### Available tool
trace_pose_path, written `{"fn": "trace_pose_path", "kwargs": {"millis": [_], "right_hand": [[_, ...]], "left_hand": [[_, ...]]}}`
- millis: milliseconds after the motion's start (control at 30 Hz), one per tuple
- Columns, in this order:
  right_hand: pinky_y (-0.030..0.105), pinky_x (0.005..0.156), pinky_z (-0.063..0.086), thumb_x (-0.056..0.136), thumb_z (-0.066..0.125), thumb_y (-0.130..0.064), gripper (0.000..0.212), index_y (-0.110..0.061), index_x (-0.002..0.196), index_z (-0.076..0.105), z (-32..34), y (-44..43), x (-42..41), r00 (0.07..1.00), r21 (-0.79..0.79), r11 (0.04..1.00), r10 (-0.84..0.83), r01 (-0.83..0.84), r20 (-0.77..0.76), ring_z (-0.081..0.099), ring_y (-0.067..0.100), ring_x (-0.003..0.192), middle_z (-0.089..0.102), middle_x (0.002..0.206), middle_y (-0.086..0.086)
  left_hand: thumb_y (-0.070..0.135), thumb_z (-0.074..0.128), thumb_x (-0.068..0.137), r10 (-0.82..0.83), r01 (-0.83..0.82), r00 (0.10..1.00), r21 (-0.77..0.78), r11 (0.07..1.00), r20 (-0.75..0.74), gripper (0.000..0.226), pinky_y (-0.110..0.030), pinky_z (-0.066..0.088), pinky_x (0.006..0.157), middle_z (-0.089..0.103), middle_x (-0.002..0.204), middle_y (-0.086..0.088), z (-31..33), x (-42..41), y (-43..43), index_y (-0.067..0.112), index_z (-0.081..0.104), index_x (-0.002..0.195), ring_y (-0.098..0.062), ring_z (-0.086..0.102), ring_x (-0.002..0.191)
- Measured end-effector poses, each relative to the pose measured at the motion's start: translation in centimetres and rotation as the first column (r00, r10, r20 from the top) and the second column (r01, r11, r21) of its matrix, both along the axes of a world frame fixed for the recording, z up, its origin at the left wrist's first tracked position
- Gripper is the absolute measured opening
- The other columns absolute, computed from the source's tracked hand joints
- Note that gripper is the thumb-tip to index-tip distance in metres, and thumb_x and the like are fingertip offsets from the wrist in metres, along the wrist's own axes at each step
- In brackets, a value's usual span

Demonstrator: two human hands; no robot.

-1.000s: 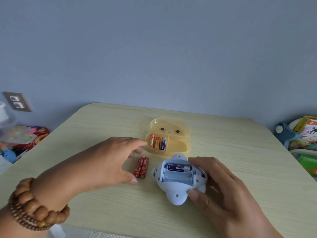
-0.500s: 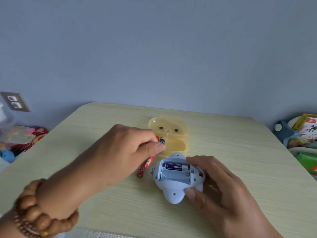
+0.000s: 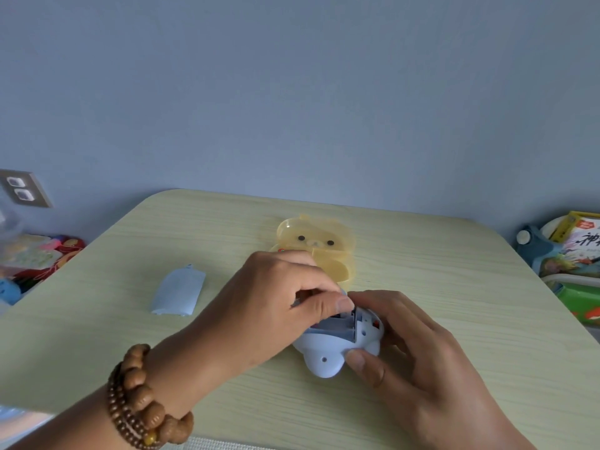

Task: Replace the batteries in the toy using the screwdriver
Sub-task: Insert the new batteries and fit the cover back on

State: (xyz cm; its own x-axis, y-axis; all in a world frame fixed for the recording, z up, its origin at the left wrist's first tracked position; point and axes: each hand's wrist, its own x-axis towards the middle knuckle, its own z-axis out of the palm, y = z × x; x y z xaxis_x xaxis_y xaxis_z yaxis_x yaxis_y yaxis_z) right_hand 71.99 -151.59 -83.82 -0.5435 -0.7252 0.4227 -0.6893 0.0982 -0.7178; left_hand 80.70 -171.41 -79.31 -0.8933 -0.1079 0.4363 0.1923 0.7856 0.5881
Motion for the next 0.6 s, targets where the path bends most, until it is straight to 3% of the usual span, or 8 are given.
{"fn": "trace_pose_path", "kwargs": {"millis": [200,467,600], "right_hand": [[0.024,0.086,0.054,0.086,0.072,-0.03,0.046,-0.028,0.13,0.059,-0.1,0.1,0.0,1.0,0.002,1.0,-0.002,0.002,0.007,0.065,0.011,0.114,0.062,0.127,-0.01],[0.026,0.084,0.055,0.086,0.073,-0.031,0.046,-0.031,0.13,0.059,-0.2,0.1,0.0,1.0,0.012,1.0,-0.011,0.011,0.005,0.066,0.012,0.112,0.062,0.125,-0.01],[0.024,0.085,0.055,0.085,0.073,-0.031,0.046,-0.032,0.129,0.059,-0.2,0.1,0.0,1.0,0.013,1.0,-0.021,0.021,0.0,0.065,0.01,0.114,0.061,0.127,-0.012]], "left_hand": [[0.036,0.071,0.086,0.021,-0.03,0.999,0.267,0.963,0.036,0.017,-0.01,0.051,0.074,0.078,0.088,0.016,0.8,0.4,-0.4,0.027,0.081,0.096,-0.002,0.073,0.088],[0.031,0.08,0.081,-0.031,-0.002,0.988,0.214,0.977,0.151,0.009,-0.004,0.047,0.08,0.078,0.086,0.026,1.4,1.0,-0.9,0.031,0.082,0.089,0.008,0.072,0.089],[0.036,0.083,0.076,-0.043,0.001,0.975,0.193,0.981,0.218,0.011,-0.015,0.051,0.085,0.078,0.089,0.022,1.4,1.1,-1.8,0.035,0.082,0.087,0.003,0.071,0.094]]}}
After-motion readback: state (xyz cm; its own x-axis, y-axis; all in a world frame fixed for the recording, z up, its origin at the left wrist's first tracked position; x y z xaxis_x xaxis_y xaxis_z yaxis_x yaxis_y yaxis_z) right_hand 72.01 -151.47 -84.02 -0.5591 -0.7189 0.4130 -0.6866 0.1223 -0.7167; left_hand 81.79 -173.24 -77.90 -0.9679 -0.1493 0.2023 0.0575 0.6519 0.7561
